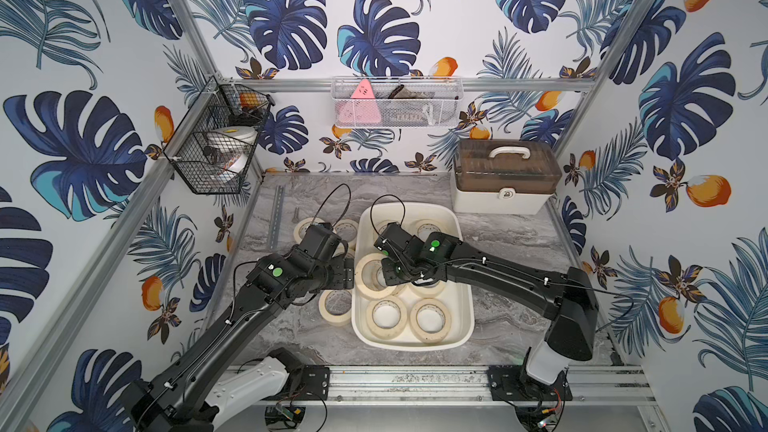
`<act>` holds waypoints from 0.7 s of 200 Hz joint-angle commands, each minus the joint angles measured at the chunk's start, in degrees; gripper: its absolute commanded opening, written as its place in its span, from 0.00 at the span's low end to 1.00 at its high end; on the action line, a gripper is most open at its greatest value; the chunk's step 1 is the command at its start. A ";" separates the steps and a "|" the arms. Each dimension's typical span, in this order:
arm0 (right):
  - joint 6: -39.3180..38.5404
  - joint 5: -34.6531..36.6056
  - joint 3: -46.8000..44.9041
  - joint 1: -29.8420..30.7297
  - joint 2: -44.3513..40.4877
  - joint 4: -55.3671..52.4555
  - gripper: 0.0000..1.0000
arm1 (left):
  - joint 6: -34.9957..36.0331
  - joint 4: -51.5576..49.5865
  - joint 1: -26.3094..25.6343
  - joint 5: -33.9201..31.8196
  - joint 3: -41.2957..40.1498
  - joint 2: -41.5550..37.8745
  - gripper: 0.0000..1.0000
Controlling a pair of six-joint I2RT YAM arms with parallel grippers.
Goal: Take out the art tape in the storage box
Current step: Place the art tape at the center of the board.
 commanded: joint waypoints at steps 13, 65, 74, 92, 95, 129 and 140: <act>0.70 -1.14 4.76 1.10 3.24 2.15 0.08 | 0.54 0.91 -0.01 1.87 -0.65 0.55 0.85; 0.85 -2.48 7.65 2.51 5.75 3.09 0.09 | -0.12 0.44 0.01 -3.15 -1.31 2.46 0.77; 0.93 -2.79 7.54 2.66 5.73 3.33 0.09 | -0.15 0.60 0.05 -3.90 -1.62 2.62 0.72; 1.02 -2.89 7.19 2.88 5.53 3.72 0.10 | -0.32 1.31 0.04 -4.21 -2.26 2.67 0.63; 1.03 -2.88 7.12 2.88 5.46 3.82 0.10 | -0.40 1.38 0.02 -4.21 -2.30 2.67 0.61; 0.85 -3.11 5.94 3.05 4.64 4.57 0.17 | -1.02 2.35 0.04 -3.97 -3.00 2.19 0.25; 0.76 -3.58 5.09 3.03 4.30 5.45 0.27 | -1.53 2.46 -0.01 -4.04 -3.27 1.96 0.18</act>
